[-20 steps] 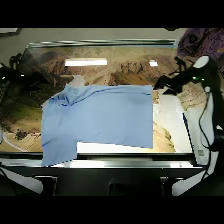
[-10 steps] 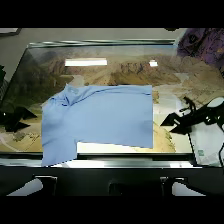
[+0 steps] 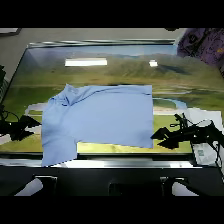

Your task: Fold the clothes and pants, and hang the long-sleeved shirts on hangers.

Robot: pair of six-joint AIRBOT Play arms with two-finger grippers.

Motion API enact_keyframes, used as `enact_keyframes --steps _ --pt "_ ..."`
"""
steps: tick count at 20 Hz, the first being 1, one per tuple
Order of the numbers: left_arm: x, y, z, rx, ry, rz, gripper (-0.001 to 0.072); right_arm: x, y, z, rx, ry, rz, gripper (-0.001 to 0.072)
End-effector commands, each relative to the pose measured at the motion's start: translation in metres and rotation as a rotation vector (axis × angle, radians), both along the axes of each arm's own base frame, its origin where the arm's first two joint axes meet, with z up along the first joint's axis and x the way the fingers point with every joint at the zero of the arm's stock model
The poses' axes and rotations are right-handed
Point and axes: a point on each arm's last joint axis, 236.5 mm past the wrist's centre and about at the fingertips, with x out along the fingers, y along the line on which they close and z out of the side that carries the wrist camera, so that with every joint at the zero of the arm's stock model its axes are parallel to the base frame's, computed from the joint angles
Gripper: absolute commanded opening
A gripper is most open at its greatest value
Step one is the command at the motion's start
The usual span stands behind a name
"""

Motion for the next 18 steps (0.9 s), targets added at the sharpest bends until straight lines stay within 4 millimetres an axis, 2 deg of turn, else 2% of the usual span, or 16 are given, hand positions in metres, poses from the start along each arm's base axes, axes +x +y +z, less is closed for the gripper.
enact_keyframes --steps 1,5,7,9,11,15,18 --pt "0.004 0.002 -0.001 0.007 -0.017 0.014 0.0707 -0.010 0.011 -0.009 0.033 0.008 -0.021 0.0678" --pt "0.005 0.003 -0.001 0.013 -0.022 0.018 0.0707 -0.013 0.031 -0.016 0.050 0.008 -0.026 0.0659" --pt "0.005 0.003 -0.001 0.013 -0.022 0.018 0.0707 -0.014 0.039 -0.018 0.041 0.006 0.000 0.0508" --pt "0.005 0.003 -0.001 0.012 -0.021 0.018 0.0707 -0.012 0.043 -0.014 0.058 0.005 -0.008 0.0120" --pt "0.004 0.004 -0.001 0.015 -0.017 0.015 0.0707 -0.011 0.043 -0.010 0.055 -0.011 -0.006 0.0037" --pt "-0.001 0.022 -0.005 0.050 -0.032 0.019 0.0708 -0.004 0.040 0.004 0.031 -0.067 -0.022 0.0037" --pt "-0.008 0.040 -0.019 0.057 -0.050 0.004 0.0708 -0.001 0.039 0.012 0.021 -0.095 -0.031 0.0037"
